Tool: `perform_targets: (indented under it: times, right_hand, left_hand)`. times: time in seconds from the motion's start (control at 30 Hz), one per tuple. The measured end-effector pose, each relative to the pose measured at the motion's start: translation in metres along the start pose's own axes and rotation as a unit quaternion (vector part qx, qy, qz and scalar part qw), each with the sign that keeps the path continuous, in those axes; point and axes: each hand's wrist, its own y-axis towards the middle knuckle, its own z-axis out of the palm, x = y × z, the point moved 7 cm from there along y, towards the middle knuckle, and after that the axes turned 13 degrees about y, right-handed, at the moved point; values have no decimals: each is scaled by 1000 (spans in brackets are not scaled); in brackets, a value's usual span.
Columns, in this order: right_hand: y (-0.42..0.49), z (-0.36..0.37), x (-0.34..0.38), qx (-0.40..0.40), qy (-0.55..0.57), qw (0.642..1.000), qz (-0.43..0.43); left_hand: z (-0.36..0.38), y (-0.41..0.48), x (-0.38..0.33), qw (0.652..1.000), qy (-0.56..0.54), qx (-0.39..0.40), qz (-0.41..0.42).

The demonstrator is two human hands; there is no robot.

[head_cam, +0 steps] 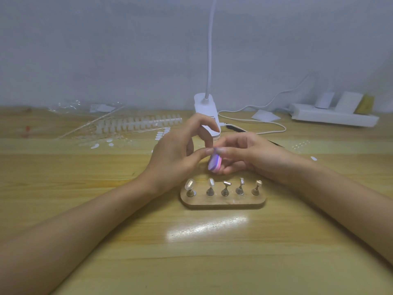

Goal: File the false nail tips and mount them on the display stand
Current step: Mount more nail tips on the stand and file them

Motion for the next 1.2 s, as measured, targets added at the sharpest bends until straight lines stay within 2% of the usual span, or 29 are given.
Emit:
perform_targets:
  times: [0.13, 0.37, 0.47, 0.53, 0.6, 0.63, 0.7, 0.77, 0.83, 0.9, 0.93, 1.0, 1.1, 1.2]
  right_hand:
    - [3, -12, 3, -53, 48, 997, -30]
    - [2, -7, 3, 9, 48, 998, 25]
    - [1, -2, 1, 18, 22, 1000, 14]
    - [2, -9, 5, -46, 50, 997, -28]
    - [-2, -25, 11, -135, 101, 983, -79]
    - [-7, -31, 15, -153, 104, 978, -96]
    - [-15, -32, 21, -128, 53, 986, -96]
    - [-20, -24, 19, -73, -97, 992, -46]
    - [-20, -21, 24, -64, -273, 960, -27]
    - [-22, -19, 45, -92, -406, 905, -84]
    - [-24, -14, 57, -92, -425, 891, -128]
    - [-30, 1, 70, -48, -382, 902, -194]
    - [-33, 23, 72, -5, -336, 916, -220]
    - [-38, 30, 75, -30, -322, 915, -241]
  left_hand:
    - [2, 0, -3, 1000, -2, 11, 10]
    - [-4, 0, 2, 1000, -20, -17, -16]
    - [-2, -1, -5, 999, 29, -5, 13]
    - [2, 0, -9, 998, 47, 13, 26]
    - [5, 1, -4, 999, 9, 32, 12]
    - [4, 1, 0, 999, -21, 32, -6]
    - [2, 2, 11, 994, -97, 22, -55]
    - [3, 2, 17, 980, -169, 30, -95]
    - [6, 1, 18, 969, -213, 50, -116]
    - [6, 0, 17, 962, -237, 58, -126]
    - [5, 0, 17, 959, -246, 56, -127]
    - [4, 0, 15, 956, -259, 57, -129]
    - [5, 0, 10, 950, -271, 77, -138]
    - [5, 0, 10, 940, -282, 93, -167]
